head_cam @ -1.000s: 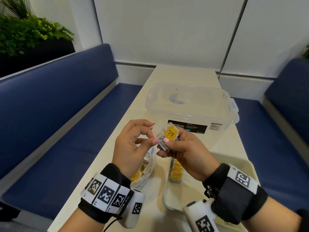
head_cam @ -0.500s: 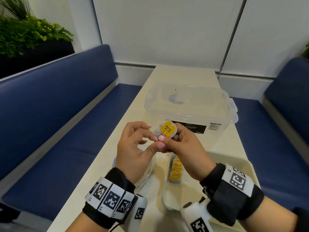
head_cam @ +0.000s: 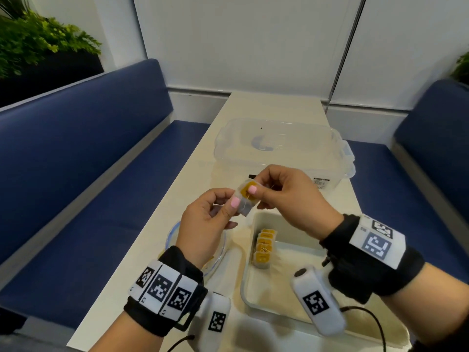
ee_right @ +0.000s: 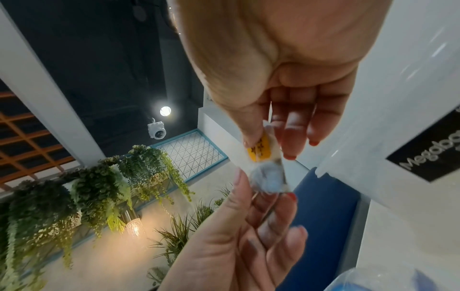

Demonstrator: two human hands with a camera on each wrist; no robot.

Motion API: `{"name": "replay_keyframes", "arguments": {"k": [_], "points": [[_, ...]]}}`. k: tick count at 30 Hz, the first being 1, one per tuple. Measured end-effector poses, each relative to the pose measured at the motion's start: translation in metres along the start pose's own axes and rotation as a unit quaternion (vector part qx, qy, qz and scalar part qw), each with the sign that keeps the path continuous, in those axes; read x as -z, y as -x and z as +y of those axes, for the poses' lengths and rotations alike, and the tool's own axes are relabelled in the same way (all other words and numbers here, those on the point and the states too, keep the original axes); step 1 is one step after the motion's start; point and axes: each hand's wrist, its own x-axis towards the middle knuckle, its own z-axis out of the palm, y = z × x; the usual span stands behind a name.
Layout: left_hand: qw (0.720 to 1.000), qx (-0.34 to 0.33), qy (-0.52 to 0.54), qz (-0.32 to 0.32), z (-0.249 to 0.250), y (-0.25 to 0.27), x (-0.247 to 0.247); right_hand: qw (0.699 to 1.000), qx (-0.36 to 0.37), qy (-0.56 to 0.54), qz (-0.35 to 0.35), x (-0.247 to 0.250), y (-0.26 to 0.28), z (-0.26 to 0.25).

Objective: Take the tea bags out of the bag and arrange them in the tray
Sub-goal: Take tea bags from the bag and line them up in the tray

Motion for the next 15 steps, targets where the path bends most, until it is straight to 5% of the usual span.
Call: {"name": "replay_keyframes", "arguments": {"k": [9,15], "points": [[0.992,-0.023,-0.123,-0.023,-0.010,0.005,-0.004,0.994,0.010,0.106,-0.025,0.019,-0.003,0.004],[0.980,-0.024,-0.199,0.000,-0.020,0.015,0.016,0.974,-0.022,0.199,-0.101,0.031,-0.002,0.014]]}}
